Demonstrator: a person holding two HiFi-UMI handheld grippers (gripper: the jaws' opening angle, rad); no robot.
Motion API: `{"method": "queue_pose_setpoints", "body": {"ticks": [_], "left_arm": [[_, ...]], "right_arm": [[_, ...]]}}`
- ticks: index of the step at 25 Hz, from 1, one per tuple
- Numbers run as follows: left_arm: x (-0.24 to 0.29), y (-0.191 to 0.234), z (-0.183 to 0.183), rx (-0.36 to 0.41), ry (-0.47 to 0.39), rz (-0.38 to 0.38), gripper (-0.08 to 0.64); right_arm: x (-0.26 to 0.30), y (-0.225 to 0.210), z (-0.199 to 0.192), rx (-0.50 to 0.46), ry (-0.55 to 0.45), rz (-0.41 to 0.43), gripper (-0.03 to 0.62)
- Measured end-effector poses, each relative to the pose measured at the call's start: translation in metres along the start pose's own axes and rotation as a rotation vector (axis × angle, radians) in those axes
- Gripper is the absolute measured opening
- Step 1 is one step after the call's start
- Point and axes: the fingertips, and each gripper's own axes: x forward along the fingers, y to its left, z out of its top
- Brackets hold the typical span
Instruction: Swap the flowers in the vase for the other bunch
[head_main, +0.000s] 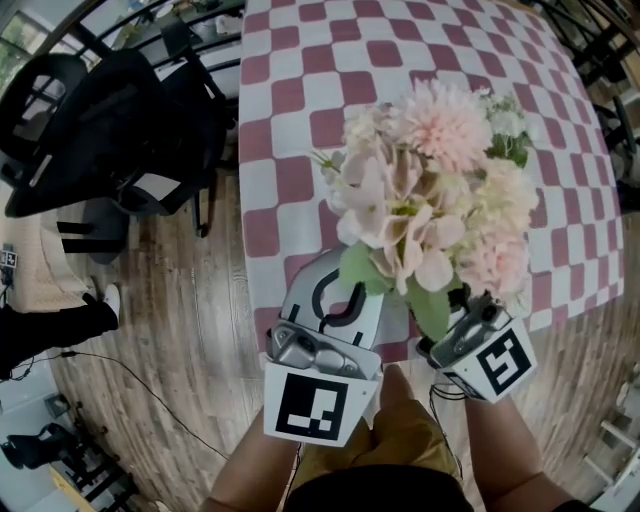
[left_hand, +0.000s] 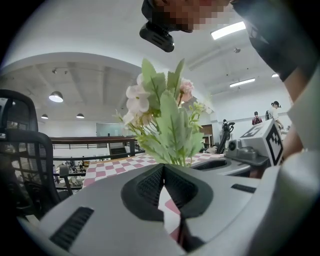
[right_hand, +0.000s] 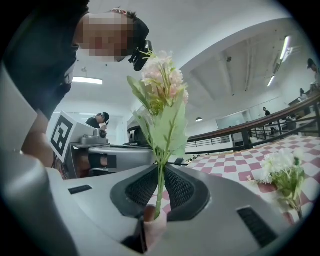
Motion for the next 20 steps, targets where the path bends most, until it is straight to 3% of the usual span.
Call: {"method": "queue_pose_setpoints", "body": {"ticks": [10, 13, 20], "left_arm": [[-0.004, -0.002, -0.009, -0.008, 0.013, 0.002, 0.009], [-0.006, -0.004, -0.012, -0.003, 0.021, 0.000, 0.009], [-0.014, -0.006, -0.015, 0.001, 0.028, 0.008, 0.009]], "right_arm": [[-0.008, -0.001, -0.006, 0.003, 0.008, -0.021, 0.052], [-0.010, 0.000, -0.008, 0.003, 0.015, -0.033, 0.122], [-0.019, 0.001, -0.010, 0.000, 0.021, -0.067, 0.150]]}}
